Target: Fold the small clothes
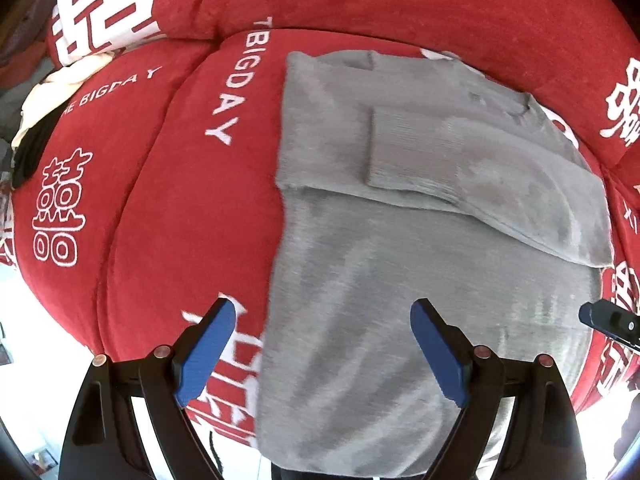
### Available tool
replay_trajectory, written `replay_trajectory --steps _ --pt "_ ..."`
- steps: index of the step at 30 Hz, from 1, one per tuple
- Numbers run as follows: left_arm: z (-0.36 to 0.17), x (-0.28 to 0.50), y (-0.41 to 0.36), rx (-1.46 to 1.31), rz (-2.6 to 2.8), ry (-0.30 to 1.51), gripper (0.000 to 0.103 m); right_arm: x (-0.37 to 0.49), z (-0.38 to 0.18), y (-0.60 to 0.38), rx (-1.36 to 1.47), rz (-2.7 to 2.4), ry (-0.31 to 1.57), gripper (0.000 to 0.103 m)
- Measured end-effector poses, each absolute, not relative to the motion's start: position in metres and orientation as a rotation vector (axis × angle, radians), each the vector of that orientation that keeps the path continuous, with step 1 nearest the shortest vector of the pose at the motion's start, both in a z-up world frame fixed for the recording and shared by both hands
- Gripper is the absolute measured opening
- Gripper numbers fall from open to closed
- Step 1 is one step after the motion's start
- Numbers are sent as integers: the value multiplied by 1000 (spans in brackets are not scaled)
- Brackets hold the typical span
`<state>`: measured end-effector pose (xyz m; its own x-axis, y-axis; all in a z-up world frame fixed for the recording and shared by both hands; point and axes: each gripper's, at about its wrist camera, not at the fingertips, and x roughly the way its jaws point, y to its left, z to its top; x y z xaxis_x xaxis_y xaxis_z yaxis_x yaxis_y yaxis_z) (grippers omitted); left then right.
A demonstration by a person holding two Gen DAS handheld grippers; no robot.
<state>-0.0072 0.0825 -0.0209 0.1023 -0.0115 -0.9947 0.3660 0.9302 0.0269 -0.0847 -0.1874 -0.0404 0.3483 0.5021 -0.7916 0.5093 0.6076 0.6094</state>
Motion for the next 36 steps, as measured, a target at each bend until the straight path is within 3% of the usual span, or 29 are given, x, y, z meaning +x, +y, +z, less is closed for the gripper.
replay_trajectory --steps 13,36 --pt "3 -56 118 285 -213 1444 90 -144 -29 -213 983 -9 1241 52" --pt "-7 -164 155 388 -404 1445 90 -262 -7 -121 938 -161 1184 53"
